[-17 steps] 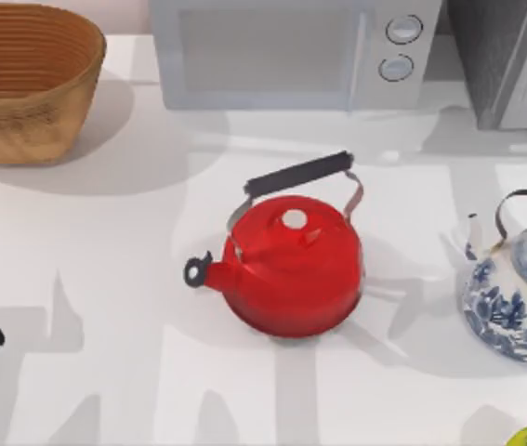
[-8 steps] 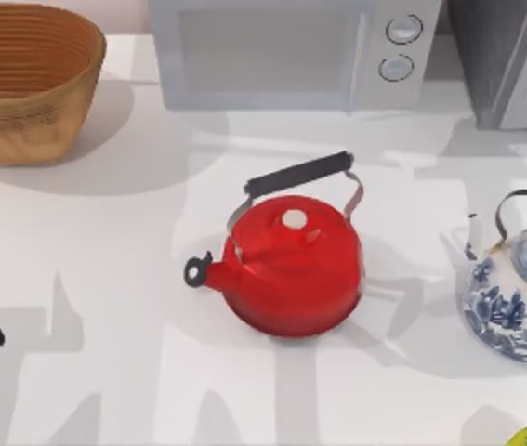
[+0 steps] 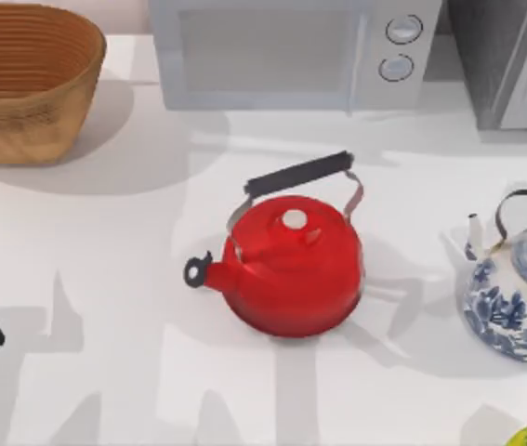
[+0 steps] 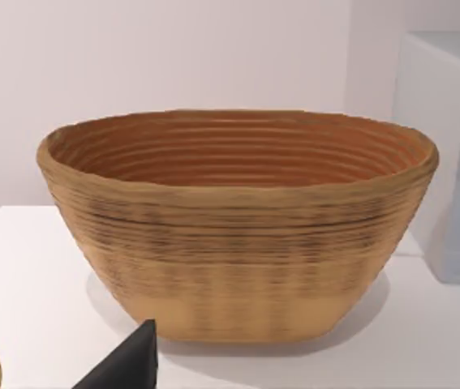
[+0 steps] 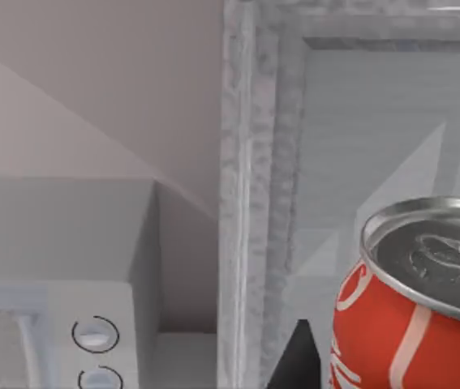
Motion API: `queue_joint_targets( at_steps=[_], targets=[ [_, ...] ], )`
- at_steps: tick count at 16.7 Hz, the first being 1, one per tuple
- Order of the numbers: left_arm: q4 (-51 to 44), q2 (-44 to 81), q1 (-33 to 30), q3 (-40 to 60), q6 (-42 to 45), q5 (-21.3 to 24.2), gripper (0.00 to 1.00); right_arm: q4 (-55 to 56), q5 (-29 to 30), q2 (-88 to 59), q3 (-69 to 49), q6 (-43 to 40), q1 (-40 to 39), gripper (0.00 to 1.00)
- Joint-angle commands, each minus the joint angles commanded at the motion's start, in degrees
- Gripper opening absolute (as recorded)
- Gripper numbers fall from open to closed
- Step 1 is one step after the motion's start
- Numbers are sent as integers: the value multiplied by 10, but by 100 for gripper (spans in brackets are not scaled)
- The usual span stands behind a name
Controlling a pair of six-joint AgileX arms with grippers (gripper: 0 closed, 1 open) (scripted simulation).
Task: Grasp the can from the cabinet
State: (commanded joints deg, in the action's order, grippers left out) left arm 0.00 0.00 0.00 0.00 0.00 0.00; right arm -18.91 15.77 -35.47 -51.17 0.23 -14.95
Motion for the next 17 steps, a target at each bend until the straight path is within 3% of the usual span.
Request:
queue_joint_targets(
  at_steps=[9, 17],
  targets=[
    [0, 0, 0, 0, 0, 0, 100, 158, -131, 297, 439, -2, 125, 0],
    [0, 0, 0, 0, 0, 0, 100, 189, -158, 355, 512, -2, 150, 0]
  ],
)
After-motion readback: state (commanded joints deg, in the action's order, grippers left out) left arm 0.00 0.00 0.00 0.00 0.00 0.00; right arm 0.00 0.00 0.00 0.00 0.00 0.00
